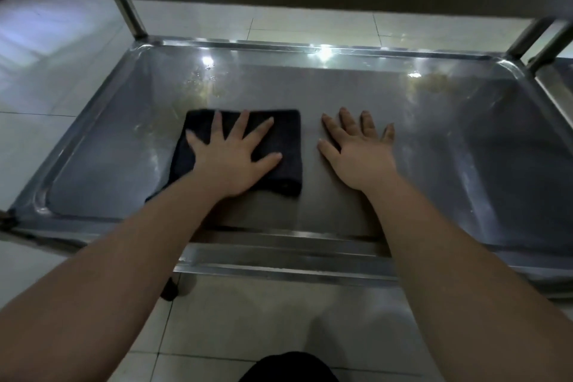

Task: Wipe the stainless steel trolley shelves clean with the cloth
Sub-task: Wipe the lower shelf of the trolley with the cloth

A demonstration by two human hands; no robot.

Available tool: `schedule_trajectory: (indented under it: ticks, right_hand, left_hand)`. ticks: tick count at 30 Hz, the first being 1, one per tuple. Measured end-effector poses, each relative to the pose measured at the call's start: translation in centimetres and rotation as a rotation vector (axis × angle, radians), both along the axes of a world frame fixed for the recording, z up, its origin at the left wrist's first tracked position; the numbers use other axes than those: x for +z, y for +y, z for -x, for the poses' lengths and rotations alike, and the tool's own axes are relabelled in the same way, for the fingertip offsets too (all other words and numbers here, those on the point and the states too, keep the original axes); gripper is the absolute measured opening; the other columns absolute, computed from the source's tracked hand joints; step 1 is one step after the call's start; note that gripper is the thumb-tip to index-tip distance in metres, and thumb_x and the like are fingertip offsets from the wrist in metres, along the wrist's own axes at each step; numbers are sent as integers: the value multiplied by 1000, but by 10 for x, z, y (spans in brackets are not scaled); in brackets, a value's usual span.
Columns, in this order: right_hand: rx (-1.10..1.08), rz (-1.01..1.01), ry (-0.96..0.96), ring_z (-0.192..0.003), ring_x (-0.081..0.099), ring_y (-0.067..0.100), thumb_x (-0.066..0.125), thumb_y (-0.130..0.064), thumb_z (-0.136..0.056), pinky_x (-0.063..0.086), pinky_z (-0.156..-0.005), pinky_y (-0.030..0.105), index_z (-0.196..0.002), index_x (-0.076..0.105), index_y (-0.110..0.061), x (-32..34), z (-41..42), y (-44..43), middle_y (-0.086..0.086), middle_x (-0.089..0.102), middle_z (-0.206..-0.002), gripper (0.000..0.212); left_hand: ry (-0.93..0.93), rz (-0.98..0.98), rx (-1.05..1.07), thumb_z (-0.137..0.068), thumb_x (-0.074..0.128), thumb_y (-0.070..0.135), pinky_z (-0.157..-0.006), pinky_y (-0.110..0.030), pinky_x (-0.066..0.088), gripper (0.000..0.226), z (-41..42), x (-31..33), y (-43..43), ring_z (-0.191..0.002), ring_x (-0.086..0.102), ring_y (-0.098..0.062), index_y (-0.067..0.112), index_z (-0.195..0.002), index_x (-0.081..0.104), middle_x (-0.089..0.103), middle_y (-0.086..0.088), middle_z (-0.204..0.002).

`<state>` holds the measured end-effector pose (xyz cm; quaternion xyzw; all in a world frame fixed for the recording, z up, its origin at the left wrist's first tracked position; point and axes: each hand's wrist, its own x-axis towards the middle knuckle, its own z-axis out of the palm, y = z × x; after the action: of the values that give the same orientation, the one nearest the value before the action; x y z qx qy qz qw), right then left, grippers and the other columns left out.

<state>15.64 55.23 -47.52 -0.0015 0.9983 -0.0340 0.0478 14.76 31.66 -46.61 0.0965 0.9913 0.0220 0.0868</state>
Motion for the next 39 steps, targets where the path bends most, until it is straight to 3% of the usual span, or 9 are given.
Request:
schedule_trajectory:
  ticks: [4, 7, 15, 23, 26, 29, 34, 39]
  right_hand:
    - [-6, 6, 14, -151, -4, 28, 15, -64, -97, -2, -114, 66, -153, 4, -47, -1, 4, 0, -10, -2, -164, 59]
    - [-14, 11, 19, -151, -3, 28, 16, -64, -97, -2, -114, 66, -152, 5, -48, -2, 4, 2, -12, -1, -164, 58]
    - [-18, 19, -6, -151, -3, 28, 15, -63, -98, -2, -114, 66, -152, 4, -48, 1, 4, 3, -12, -2, -164, 58]
    - [-73, -22, -100, -151, -5, 30, 15, -64, -98, -5, -113, 67, -153, 1, -47, 11, 1, -6, -11, -6, -164, 59]
    - [-119, 129, -109, -150, -14, 28, 14, -64, -98, -11, -112, 67, -152, -2, -48, 21, 6, -27, -16, -10, -163, 58]
    - [47, 261, -49, -149, -18, 23, 14, -56, -102, -11, -117, 58, -153, -5, -45, 26, 16, -74, -15, -10, -163, 55]
    - [27, 87, -8, -150, -3, 33, 15, -49, -104, -4, -119, 55, -156, 7, -34, 5, 21, -99, -6, 1, -165, 55]
    - [34, 36, 15, -150, -3, 34, 13, -53, -102, -3, -119, 56, -156, 4, -36, -1, 21, -101, -6, -1, -165, 57]
  left_hand:
    - [-38, -40, 11, -87, 22, 81, -107, -76, -4, 72, 80, 5, 22, -148, -17, -34, 57, -149, -3, -12, 11, -164]
    - [-49, -42, 19, -88, 21, 80, -107, -77, -4, 72, 93, 6, 35, -148, -17, -35, 54, -150, -3, -12, 9, -164]
    - [-51, -16, -121, -71, 7, 93, -110, -72, -5, 78, -39, 1, -24, -149, -17, -30, 65, -142, -12, -16, 17, -162]
    - [28, -15, -37, -67, 1, 89, -110, -73, -2, 77, -57, -3, -71, -150, -13, -30, 67, -140, -14, -14, 18, -162]
    - [56, -32, -42, -73, 5, 90, -110, -73, -2, 76, -61, -3, -69, -150, -12, -30, 64, -143, -11, -12, 17, -163]
    - [60, -49, -27, -79, 14, 84, -110, -73, -3, 71, -64, -1, -68, -150, -12, -30, 63, -144, -8, -10, 16, -163]
    - [44, -49, 4, -79, 17, 85, -109, -74, -5, 71, -48, -2, -75, -150, -13, -29, 65, -143, -6, -9, 16, -163]
    - [22, -30, 70, -83, 22, 84, -107, -76, -4, 69, 30, 2, -84, -150, -11, -30, 64, -145, -2, -6, 16, -164]
